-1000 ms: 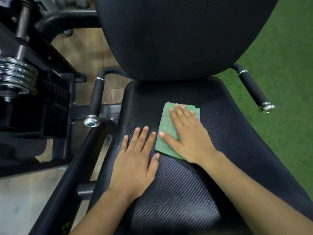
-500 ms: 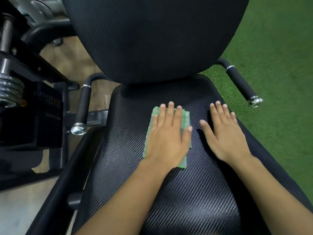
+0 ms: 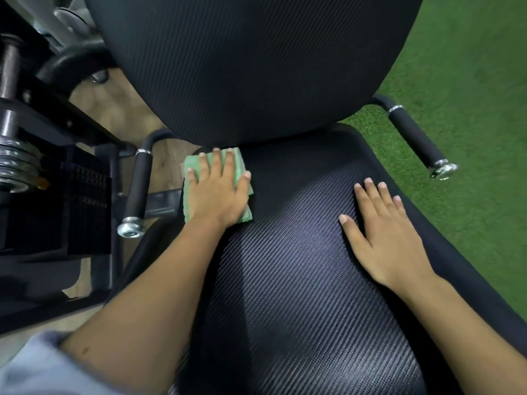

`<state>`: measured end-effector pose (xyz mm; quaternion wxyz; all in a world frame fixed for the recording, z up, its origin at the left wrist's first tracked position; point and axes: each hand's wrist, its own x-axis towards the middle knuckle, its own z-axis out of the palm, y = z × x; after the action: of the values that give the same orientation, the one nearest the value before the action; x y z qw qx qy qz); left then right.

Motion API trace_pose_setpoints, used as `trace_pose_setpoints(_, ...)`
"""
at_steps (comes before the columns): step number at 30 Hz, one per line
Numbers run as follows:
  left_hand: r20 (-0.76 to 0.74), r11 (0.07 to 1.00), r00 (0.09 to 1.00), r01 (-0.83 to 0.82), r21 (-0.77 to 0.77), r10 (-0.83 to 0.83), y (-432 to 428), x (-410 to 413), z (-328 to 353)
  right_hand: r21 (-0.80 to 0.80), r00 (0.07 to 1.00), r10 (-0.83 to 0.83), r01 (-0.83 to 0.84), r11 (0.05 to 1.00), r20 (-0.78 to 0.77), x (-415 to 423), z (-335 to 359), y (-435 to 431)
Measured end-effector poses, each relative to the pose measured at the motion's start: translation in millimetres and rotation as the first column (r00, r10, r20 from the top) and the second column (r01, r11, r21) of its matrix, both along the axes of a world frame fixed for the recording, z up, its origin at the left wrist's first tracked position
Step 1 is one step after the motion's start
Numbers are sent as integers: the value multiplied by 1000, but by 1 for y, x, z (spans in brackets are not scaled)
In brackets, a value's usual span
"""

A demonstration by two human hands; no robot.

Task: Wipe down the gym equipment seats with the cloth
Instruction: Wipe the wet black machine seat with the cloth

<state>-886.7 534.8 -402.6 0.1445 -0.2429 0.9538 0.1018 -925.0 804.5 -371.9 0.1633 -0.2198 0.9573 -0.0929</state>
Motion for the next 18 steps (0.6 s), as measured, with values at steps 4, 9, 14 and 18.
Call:
trace_pose_setpoints(4,-100,956,959,276,103,-266,-15,32,4,2,1000,3,-3,1000,-4,-1,0,0)
trace_pose_setpoints(9,-53,994,999,0,111,6,-30,25,-2,-8,1000,-15,15,1000,-19,-3,5,0)
trace_pose_setpoints(14,-37,984,987,157,84,-154,4,42,13,-6,985,-166,166,986,-53,-15,13,13)
trace_pose_setpoints(18,-88,954,961,270,129,-261,33,111,39,-31,998,-63,63,998,-1,7,23,10)
